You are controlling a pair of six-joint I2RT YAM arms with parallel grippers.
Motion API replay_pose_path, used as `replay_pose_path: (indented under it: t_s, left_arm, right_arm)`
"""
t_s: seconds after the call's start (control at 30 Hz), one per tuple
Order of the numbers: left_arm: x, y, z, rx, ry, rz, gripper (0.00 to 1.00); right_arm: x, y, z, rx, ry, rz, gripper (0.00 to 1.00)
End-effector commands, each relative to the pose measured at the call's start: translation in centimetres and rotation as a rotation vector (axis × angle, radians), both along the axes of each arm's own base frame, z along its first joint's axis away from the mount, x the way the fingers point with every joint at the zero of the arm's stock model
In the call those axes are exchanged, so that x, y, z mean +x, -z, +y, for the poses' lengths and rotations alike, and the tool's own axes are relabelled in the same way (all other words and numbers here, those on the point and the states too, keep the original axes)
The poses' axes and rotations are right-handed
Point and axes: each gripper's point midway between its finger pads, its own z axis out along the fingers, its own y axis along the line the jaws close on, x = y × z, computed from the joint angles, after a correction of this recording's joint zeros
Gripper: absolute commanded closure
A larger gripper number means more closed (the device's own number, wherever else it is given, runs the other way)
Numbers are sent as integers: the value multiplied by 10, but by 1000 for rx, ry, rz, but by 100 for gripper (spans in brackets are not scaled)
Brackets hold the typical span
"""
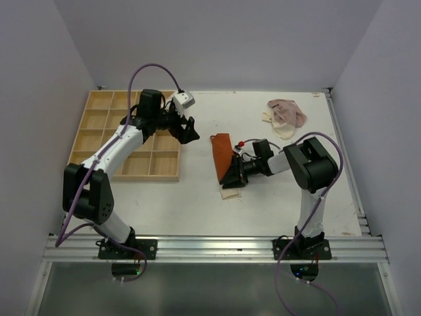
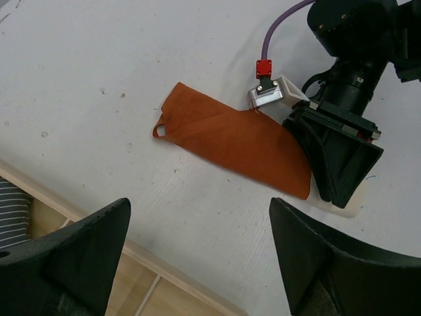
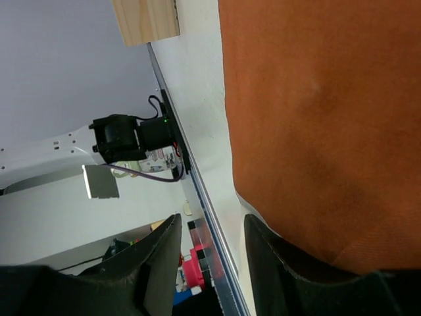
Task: Roll the underwear
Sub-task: Fold the underwear
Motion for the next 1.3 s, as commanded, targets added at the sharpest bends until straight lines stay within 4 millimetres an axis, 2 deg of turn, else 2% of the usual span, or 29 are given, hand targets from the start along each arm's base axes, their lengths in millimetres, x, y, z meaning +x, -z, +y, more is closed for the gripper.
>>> replay_pose_path:
  t_s: [0.0,0.03,0.1,0.13,0.2,0.23,0.3,0.37,0.5,0.53,0.63,0.67,0.7,0.73,0.8,0.9,1.0,1.07,1.17,1.2,1.27]
  left_arm:
    - [-3,-21,1,-7,22,-75,11]
    - [-4,-22,1,-6,32,-80,11]
    - [-6,-23,0,-4,45,-89,11]
    - [-6,-22,0,2,60,-96,11]
    - [-7,-19,0,4,63,-91,11]
    - [-7,-18,0,7,66,-96,12]
    - [-7,-14,0,10,64,-96,12]
    - [-6,-13,0,7,63,-98,13]
    - [7,-22,-3,-9,42,-127,14]
    - [10,-23,-4,-15,35,-123,14]
    - [15,-29,-6,-27,24,-126,15]
    - [15,-28,-6,-27,22,-120,15]
    - [14,-26,-5,-24,20,-112,15]
    - [13,-25,-5,-18,22,-109,15]
    - [8,-18,-2,0,28,-83,15]
    - [4,-11,1,33,36,-71,15]
    - [3,-9,2,50,56,-88,15]
    - [-1,-4,2,70,90,-101,16]
    - [-17,9,0,137,186,-155,19]
    - [-21,13,-1,176,242,-210,21]
    - [-46,26,-8,216,327,-250,22]
  right_arm:
    - [22,-5,8,-21,46,-32,52]
    - [27,-18,10,-4,47,-53,52]
    - [50,-68,19,59,39,-186,52]
    - [72,-108,26,95,37,-276,52]
    - [93,-128,31,110,38,-348,52]
    - [99,-132,34,117,37,-365,52]
    - [111,-130,37,114,43,-382,52]
    - [127,-119,42,110,55,-358,52]
    - [160,-106,49,145,132,-319,52]
    - [169,-94,51,159,155,-291,52]
    - [191,-77,48,157,196,-297,52]
    - [199,-54,46,130,214,-286,52]
    - [207,-48,46,126,220,-298,52]
    - [210,-27,44,103,223,-284,53]
    - [217,-12,44,87,232,-282,53]
    - [212,11,42,45,234,-260,53]
    - [203,15,37,26,250,-245,53]
    - [198,9,35,21,264,-252,53]
    - [191,-19,31,35,331,-265,52]
    - [186,-37,30,71,344,-298,51]
    - [183,-64,34,124,341,-294,49]
